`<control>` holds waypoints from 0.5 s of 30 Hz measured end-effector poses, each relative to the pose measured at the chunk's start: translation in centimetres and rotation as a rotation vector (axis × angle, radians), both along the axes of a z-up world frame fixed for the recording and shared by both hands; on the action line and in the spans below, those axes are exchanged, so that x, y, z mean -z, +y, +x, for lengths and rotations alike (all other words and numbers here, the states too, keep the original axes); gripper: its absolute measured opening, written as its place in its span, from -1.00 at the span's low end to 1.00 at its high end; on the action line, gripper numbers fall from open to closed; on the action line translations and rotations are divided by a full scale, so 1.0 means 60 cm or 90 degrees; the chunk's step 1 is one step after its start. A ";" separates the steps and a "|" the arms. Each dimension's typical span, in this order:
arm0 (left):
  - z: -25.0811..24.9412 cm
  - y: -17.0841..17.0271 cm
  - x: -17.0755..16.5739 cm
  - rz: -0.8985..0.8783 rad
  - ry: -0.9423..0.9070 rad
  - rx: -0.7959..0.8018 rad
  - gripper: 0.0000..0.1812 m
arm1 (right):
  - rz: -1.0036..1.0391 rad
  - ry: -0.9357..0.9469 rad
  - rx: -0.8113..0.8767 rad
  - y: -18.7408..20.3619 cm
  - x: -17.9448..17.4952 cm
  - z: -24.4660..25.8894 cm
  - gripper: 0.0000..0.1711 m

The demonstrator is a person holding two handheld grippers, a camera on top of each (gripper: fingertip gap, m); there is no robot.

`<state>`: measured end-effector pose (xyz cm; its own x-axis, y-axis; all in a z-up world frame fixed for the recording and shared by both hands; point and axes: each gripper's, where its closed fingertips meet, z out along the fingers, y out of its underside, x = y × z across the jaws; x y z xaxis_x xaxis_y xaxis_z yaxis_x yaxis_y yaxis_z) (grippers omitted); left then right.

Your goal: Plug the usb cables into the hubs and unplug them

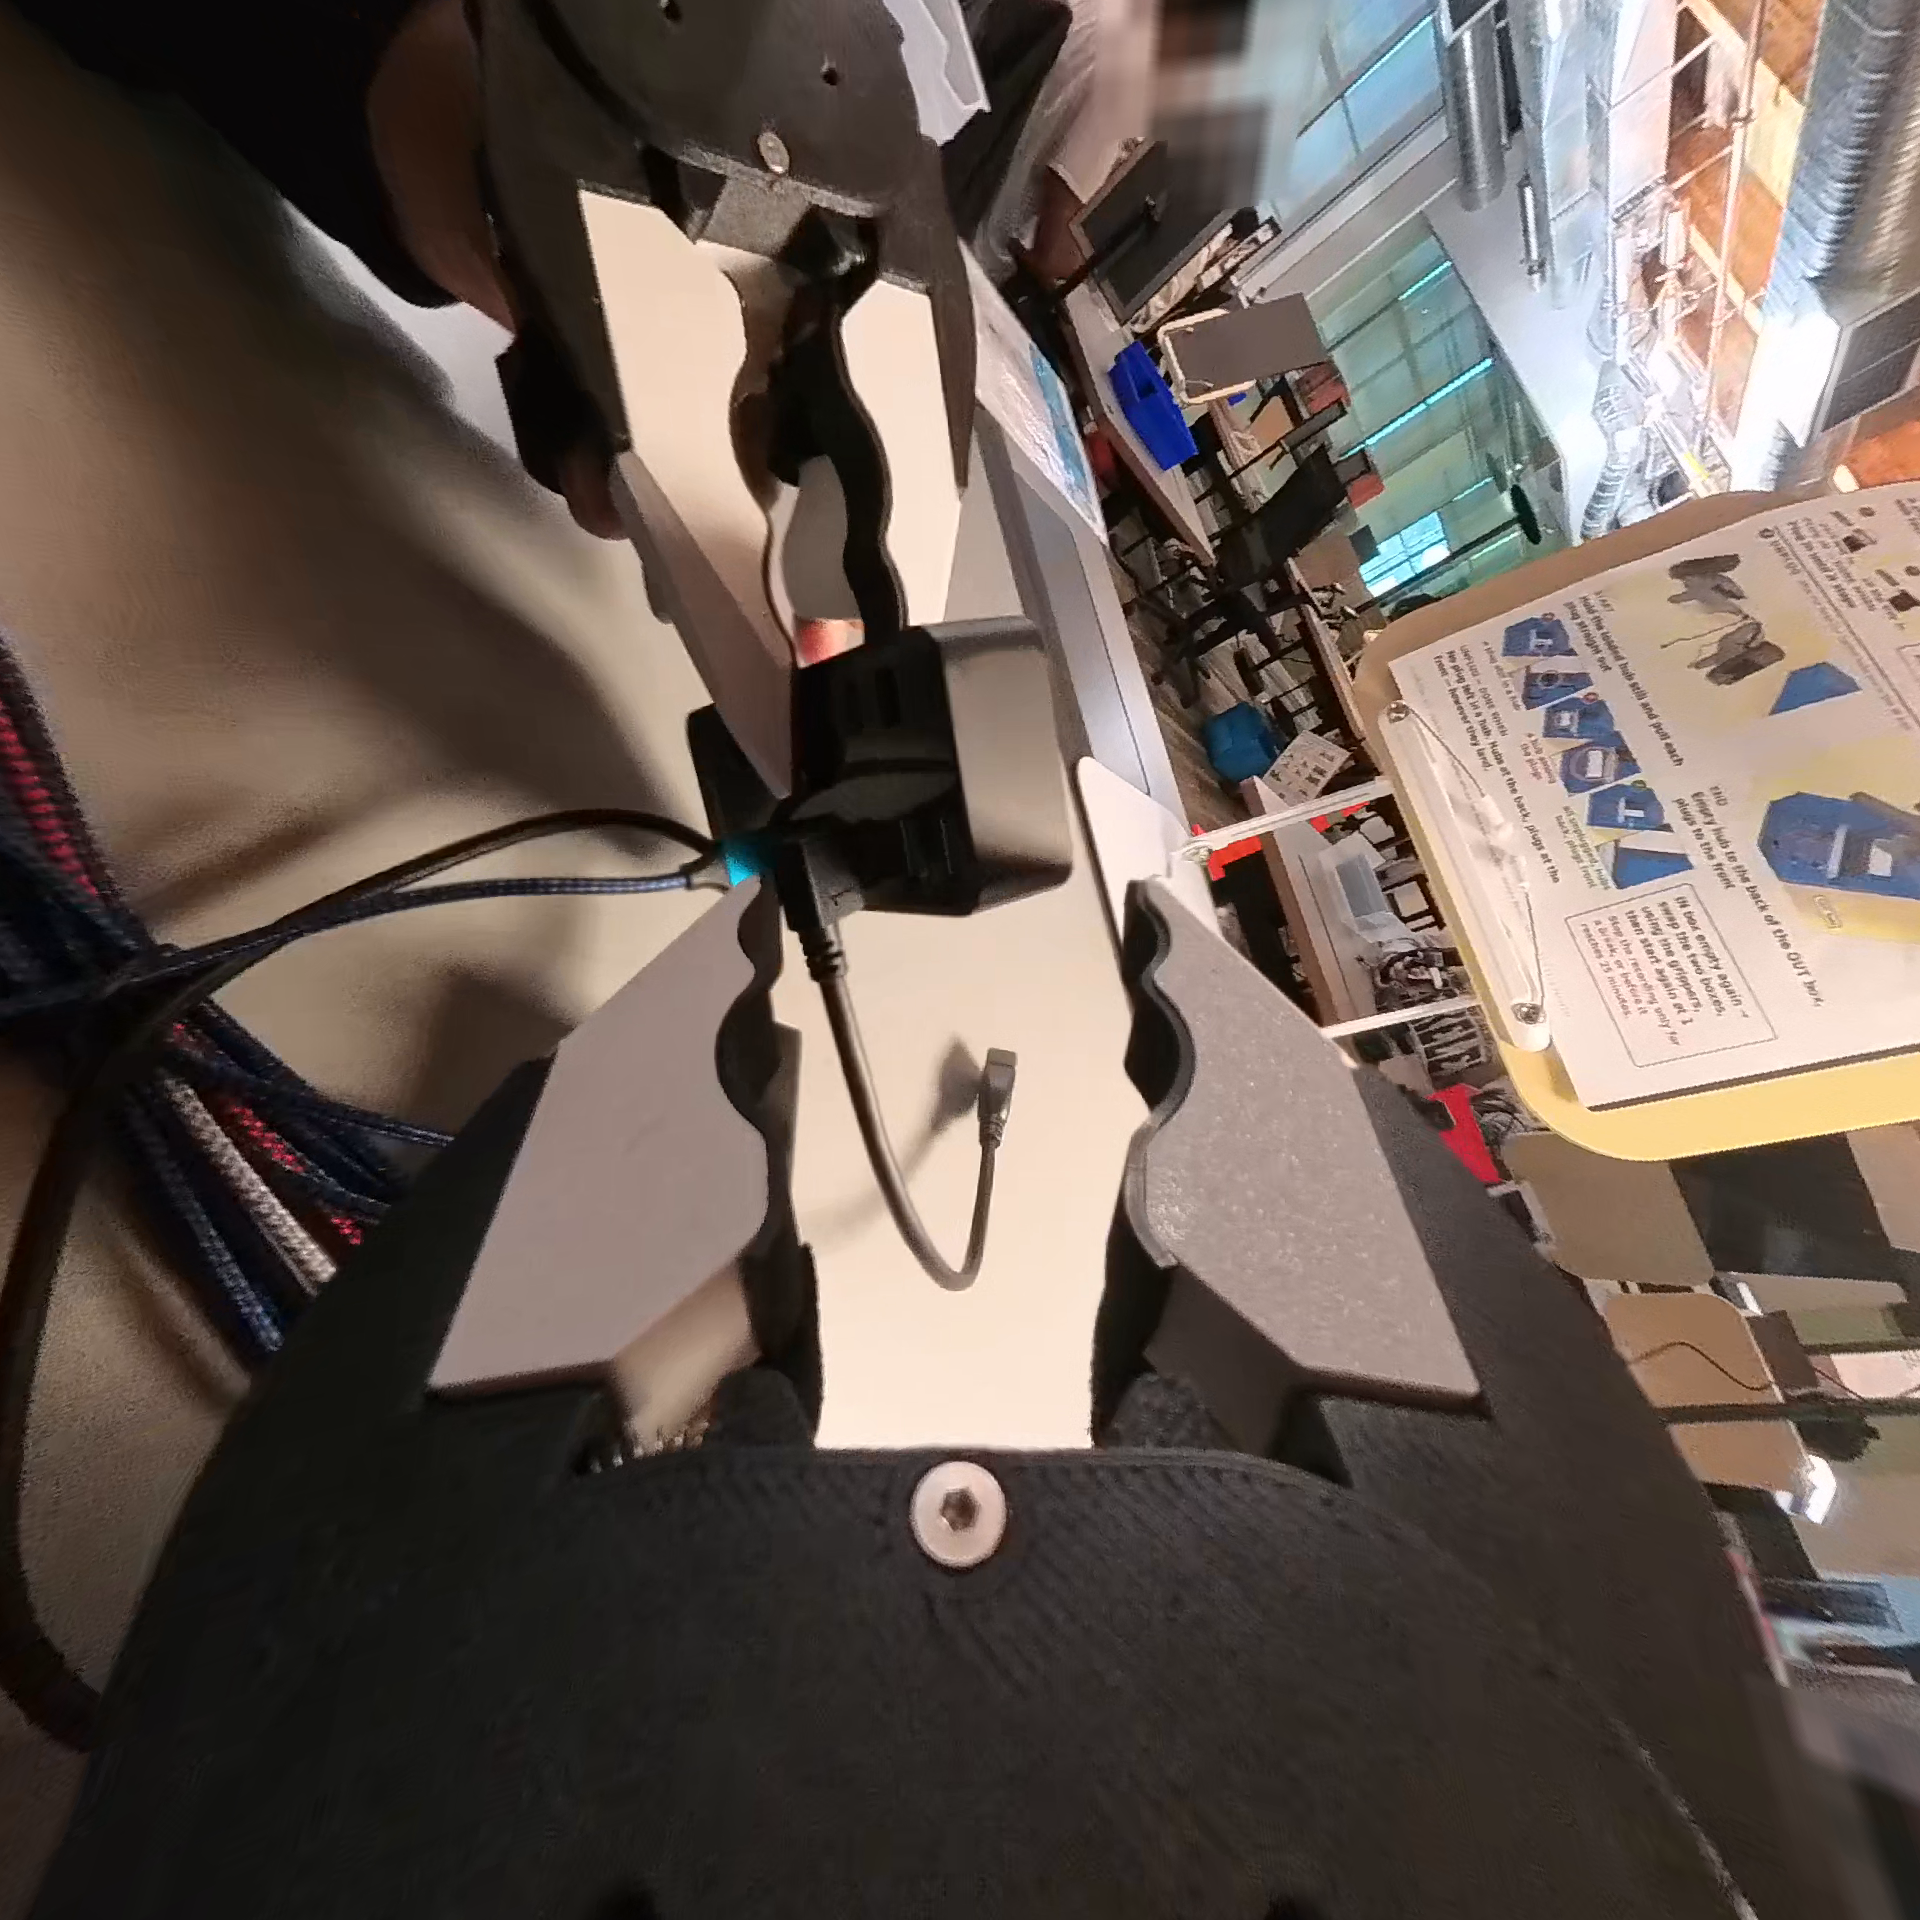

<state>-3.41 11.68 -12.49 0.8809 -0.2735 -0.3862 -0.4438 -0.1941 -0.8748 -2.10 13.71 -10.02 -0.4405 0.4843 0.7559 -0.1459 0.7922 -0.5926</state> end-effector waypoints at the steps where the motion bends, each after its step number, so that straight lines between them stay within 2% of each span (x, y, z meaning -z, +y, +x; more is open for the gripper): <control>1: 0.001 0.000 0.001 0.000 0.006 0.001 -0.66 | -0.003 -0.011 -0.007 -0.002 0.003 0.003 -0.22; 8: 0.001 -0.001 0.001 0.004 -0.001 0.007 -0.66 | -0.056 -0.037 -0.026 -0.004 -0.008 0.012 -0.25; 15: 0.001 0.000 0.000 0.008 -0.009 0.011 -0.66 | -0.051 -0.053 -0.012 -0.007 0.003 0.004 -0.22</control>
<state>-3.33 11.66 -12.50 0.8815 -0.2836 -0.3775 -0.4349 -0.1763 -0.8831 -1.87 13.27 -10.18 -0.5097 0.5325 0.6758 -0.1081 0.7396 -0.6643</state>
